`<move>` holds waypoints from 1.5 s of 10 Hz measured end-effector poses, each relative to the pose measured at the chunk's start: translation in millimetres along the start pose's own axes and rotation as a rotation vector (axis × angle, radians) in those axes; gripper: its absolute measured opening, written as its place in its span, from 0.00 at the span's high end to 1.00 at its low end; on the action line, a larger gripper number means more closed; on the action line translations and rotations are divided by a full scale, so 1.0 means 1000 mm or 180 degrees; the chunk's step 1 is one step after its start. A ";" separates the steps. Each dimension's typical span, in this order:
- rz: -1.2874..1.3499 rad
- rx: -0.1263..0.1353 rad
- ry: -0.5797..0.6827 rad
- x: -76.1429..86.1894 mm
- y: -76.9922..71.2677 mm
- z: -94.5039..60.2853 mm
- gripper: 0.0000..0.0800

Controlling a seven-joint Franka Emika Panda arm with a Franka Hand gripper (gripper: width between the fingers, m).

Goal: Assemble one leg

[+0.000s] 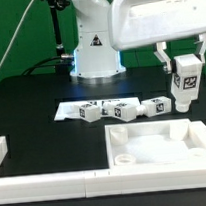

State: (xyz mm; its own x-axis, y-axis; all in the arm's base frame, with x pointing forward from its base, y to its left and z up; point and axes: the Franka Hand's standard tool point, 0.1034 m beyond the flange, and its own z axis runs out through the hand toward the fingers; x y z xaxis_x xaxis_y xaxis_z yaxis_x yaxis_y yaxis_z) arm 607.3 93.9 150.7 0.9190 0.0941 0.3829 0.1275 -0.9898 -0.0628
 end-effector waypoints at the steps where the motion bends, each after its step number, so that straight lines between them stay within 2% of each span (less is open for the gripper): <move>1: -0.0061 -0.0042 0.0248 0.009 0.004 0.006 0.64; 3: -0.0138 -0.0130 0.0773 0.024 0.006 0.016 0.64; 4: -0.0161 -0.0146 0.0747 0.022 0.012 0.020 0.64; 7: -0.0166 -0.0142 0.0745 0.022 0.010 0.020 0.64; 10: -0.0097 -0.0079 0.0580 0.020 -0.002 0.036 0.64; 11: -0.0042 -0.0071 0.0540 0.014 -0.003 0.042 0.64; 13: -0.0054 -0.0054 0.0515 0.008 -0.009 0.049 0.64; 15: -0.0059 -0.0055 0.0490 0.004 -0.009 0.053 0.64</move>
Offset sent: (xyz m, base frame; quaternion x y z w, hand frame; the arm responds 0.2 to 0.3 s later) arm 0.0128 0.0024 -0.0020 0.0517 0.0547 -0.0228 0.9969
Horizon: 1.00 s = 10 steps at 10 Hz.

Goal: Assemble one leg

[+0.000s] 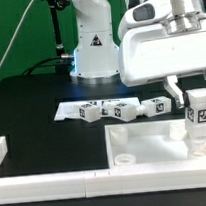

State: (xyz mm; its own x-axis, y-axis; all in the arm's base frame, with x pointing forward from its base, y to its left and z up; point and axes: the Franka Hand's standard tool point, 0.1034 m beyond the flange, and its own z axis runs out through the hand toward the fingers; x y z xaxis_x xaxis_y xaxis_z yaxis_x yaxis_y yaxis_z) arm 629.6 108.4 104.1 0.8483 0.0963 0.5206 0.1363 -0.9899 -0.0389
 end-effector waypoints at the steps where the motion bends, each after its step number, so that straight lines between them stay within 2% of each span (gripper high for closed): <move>1: 0.0001 0.0000 -0.0020 -0.003 0.000 0.003 0.64; 6: 0.0002 -0.0004 -0.0042 -0.014 0.000 0.016 0.64; 10: -0.0017 -0.0040 0.0188 -0.010 -0.002 0.019 0.64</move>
Offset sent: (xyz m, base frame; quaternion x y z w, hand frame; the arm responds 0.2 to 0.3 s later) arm 0.0054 0.0040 -0.0134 -0.0054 0.0158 0.0025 0.9999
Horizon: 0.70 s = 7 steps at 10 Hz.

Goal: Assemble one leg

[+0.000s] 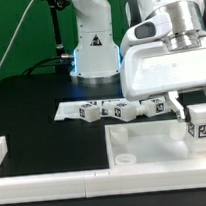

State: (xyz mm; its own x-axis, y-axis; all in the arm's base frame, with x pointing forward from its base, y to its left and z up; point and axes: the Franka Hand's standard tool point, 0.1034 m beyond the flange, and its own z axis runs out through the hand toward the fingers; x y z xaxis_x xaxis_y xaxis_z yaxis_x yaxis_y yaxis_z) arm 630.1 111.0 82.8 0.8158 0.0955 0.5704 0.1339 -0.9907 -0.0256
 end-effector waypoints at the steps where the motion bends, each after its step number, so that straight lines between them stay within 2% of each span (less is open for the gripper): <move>1: -0.0003 -0.0001 0.0003 0.000 0.000 0.000 0.64; 2: -0.0005 -0.0001 0.0003 0.000 0.000 0.000 0.57; 3: -0.0005 0.0009 -0.0046 -0.001 0.000 0.001 0.36; 4: 0.0005 0.0037 -0.0152 0.001 -0.002 0.001 0.36; 5: 0.0025 0.0070 -0.0234 0.012 -0.004 -0.002 0.22; 7: 0.0103 0.0177 -0.0756 0.023 -0.006 0.001 0.20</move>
Offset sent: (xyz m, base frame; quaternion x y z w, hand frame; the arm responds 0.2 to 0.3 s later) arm 0.0000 0.0000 0.0000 0.0000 -0.0650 0.0000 0.9979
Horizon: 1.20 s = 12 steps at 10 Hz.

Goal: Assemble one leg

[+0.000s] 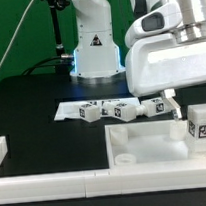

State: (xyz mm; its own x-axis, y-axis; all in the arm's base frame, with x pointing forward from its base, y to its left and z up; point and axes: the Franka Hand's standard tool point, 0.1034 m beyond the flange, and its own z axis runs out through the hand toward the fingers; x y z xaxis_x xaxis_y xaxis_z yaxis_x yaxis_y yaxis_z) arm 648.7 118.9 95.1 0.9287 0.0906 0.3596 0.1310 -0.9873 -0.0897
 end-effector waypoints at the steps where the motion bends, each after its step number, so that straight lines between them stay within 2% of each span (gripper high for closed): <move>1: 0.0032 0.0031 -0.0196 0.004 0.001 -0.001 0.19; 3: 0.0076 0.0083 -0.0651 -0.005 0.005 0.001 0.19; 4: 0.0093 0.0087 -0.0740 -0.008 0.008 0.004 0.19; 5: 0.0132 0.0111 -0.0968 -0.021 0.007 0.006 0.19; 6: 0.0227 0.0101 -0.0990 -0.022 0.006 0.006 0.19; 7: 0.0236 0.0099 -0.0983 -0.021 0.006 0.006 0.34; 8: 0.0235 0.0099 -0.0984 -0.021 0.006 0.006 0.34; 9: 0.0297 0.0094 -0.0984 -0.021 0.006 0.006 0.52; 10: 0.0627 0.0036 -0.0993 -0.022 0.009 0.006 0.64; 12: 0.1056 -0.0024 -0.0981 -0.022 0.010 0.007 0.64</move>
Offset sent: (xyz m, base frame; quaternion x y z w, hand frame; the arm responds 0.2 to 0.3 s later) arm -0.0082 -0.0154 -0.0160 0.0050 -0.1207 0.0036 0.9927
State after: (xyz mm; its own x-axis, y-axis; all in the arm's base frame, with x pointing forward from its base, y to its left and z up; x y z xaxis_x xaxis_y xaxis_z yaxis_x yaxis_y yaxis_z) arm 632.2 107.7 80.0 0.9801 -0.1975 0.0191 -0.1927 -0.9703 -0.1463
